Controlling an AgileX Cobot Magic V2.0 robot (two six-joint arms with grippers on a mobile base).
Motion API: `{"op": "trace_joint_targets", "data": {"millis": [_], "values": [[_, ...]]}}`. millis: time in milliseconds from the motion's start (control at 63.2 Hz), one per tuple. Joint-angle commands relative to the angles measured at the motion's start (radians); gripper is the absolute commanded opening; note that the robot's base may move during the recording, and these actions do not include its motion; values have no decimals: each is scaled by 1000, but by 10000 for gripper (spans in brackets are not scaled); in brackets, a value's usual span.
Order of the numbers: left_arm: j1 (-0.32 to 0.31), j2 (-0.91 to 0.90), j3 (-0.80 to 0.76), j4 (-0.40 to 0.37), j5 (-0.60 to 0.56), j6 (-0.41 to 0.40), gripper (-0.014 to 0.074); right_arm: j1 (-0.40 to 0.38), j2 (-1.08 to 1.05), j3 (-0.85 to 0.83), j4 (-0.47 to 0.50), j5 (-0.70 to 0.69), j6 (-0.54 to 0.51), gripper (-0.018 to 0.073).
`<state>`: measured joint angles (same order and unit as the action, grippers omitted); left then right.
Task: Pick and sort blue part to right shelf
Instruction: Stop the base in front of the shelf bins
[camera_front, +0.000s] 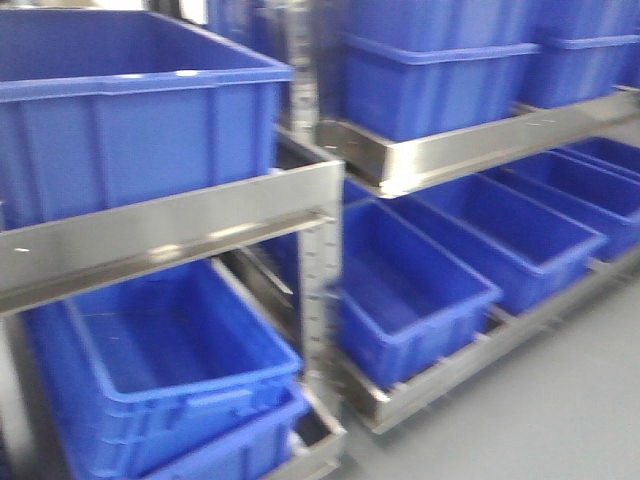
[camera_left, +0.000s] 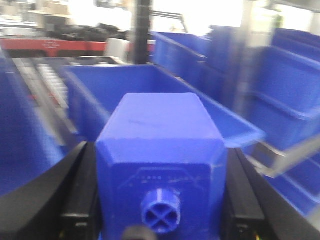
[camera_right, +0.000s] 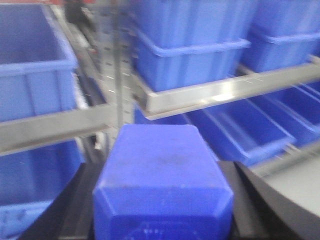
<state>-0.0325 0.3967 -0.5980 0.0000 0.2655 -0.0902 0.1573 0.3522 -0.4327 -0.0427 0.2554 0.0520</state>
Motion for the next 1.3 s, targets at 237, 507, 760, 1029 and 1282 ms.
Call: {"op": "trace_joint_targets", "data": {"millis": [237,507,760,1029,1282], "values": [[2,10,-28,0,-94,-1,312,-8,4,-29,-7,-96,1,300],[2,10,-28,0,-94,-1,312,-8,4,-29,-7,-96,1,300],[2,10,-28,0,-94,-1,312,-8,4,-29,-7,-96,1,300],[2,10,-28,0,-94,-1,312,-8,4,-29,-7,-96,1,300],[2,10,-28,0,-94,-1,312,-8,4,-29,-7,-96,1,300]]}}
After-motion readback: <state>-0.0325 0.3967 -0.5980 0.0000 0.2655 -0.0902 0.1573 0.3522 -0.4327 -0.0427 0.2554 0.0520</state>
